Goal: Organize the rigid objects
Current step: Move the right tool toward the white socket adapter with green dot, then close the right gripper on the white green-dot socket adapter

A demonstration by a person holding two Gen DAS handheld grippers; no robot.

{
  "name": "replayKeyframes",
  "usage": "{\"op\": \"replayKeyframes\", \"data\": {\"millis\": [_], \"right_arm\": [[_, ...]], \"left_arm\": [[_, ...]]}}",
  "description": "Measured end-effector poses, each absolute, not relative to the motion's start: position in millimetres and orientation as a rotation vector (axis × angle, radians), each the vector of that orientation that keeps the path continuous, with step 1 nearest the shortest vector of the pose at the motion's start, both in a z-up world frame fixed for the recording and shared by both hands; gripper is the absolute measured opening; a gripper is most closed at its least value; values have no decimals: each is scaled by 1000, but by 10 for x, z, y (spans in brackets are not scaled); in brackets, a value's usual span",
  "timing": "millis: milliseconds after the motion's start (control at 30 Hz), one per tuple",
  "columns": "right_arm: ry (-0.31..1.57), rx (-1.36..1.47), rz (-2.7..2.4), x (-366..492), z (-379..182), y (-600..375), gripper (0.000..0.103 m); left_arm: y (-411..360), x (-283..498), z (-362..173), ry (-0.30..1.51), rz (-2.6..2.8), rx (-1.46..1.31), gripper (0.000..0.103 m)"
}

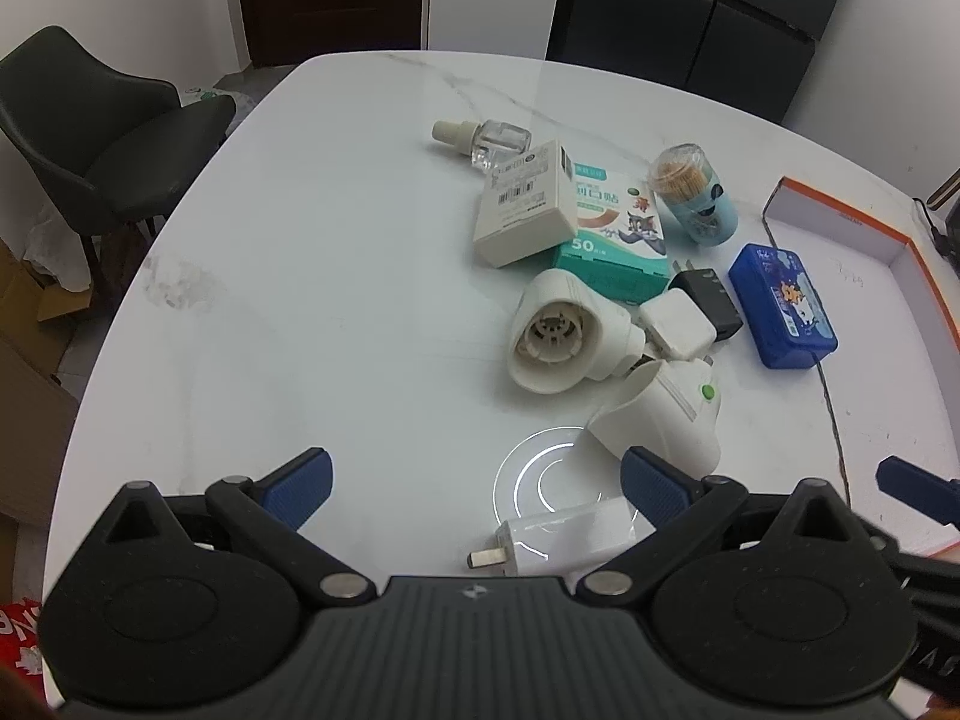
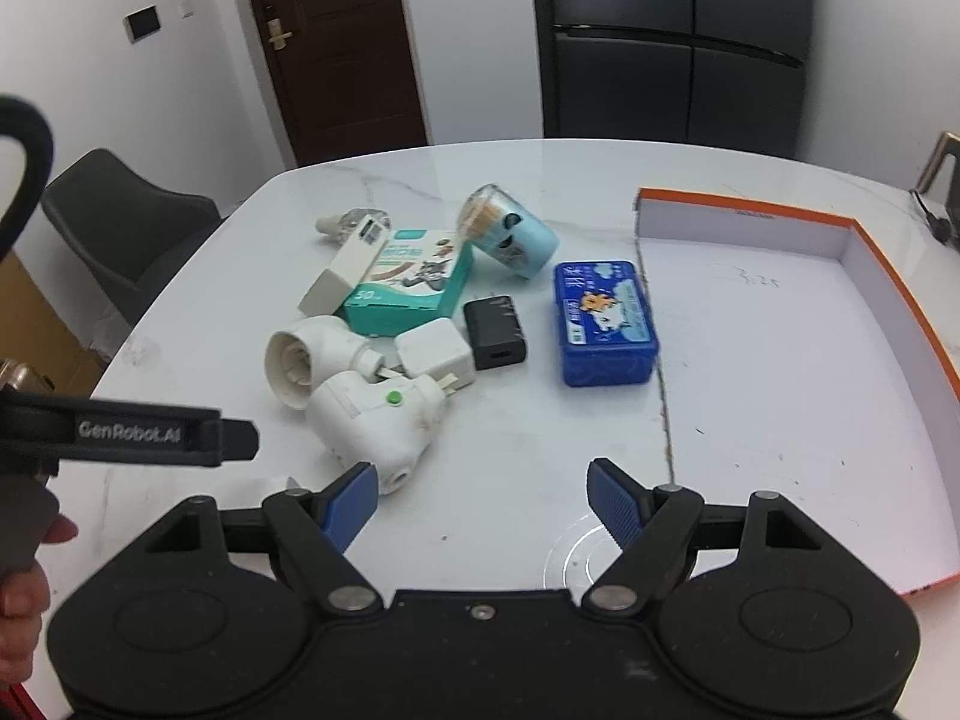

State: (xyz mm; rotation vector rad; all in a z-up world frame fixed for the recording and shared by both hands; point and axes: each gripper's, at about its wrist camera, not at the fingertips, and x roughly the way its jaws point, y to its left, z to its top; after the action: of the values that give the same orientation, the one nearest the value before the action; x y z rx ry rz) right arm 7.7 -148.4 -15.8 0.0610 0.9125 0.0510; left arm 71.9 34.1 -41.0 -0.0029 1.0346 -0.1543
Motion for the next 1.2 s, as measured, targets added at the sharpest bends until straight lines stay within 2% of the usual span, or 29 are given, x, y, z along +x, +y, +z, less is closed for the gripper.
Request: {"op": "replayKeyframes", "data": {"millis": [867, 1200], "right_arm": [[948, 39, 151, 291, -318, -1319, 90], [984, 92, 199, 669, -596, -1105, 90]], "left_arm": [[557, 861, -433, 1049, -121, -20, 103], [754, 924, -375, 1034, -102, -33, 103]]}}
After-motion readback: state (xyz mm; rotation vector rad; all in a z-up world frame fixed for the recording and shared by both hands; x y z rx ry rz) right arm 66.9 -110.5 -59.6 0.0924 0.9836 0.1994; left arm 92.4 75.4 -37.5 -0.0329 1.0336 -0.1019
